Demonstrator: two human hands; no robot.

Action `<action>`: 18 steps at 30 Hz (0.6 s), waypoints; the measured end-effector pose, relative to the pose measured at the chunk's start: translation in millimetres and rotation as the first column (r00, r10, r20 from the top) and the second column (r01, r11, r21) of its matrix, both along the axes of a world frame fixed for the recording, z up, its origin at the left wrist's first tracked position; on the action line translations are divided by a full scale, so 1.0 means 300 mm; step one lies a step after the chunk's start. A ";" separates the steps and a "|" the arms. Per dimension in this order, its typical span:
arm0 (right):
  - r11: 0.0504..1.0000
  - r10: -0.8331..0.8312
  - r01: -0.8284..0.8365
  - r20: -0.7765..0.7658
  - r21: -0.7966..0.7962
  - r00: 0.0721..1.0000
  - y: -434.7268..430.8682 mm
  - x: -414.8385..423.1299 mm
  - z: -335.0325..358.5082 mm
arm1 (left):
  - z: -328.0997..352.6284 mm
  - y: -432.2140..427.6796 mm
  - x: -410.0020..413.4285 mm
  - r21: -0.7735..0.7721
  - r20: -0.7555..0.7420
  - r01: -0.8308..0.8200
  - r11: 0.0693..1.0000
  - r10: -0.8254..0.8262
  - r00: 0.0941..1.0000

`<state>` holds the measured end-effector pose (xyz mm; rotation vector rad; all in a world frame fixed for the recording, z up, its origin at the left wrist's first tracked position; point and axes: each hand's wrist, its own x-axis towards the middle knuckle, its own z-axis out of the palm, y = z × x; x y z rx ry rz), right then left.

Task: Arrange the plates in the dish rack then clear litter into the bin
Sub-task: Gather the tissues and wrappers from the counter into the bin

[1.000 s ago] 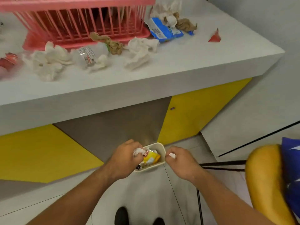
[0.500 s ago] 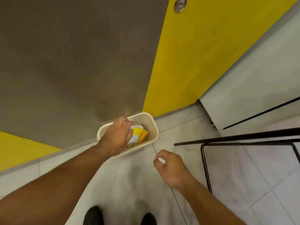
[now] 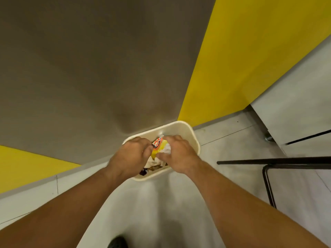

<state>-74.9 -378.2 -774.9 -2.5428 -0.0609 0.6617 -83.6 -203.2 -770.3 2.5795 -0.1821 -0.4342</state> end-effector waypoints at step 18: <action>0.997 -0.078 0.073 0.164 0.035 0.983 -0.088 -0.160 0.958 | 0.950 0.014 -0.140 -0.123 0.042 0.031 0.992 -0.026 0.999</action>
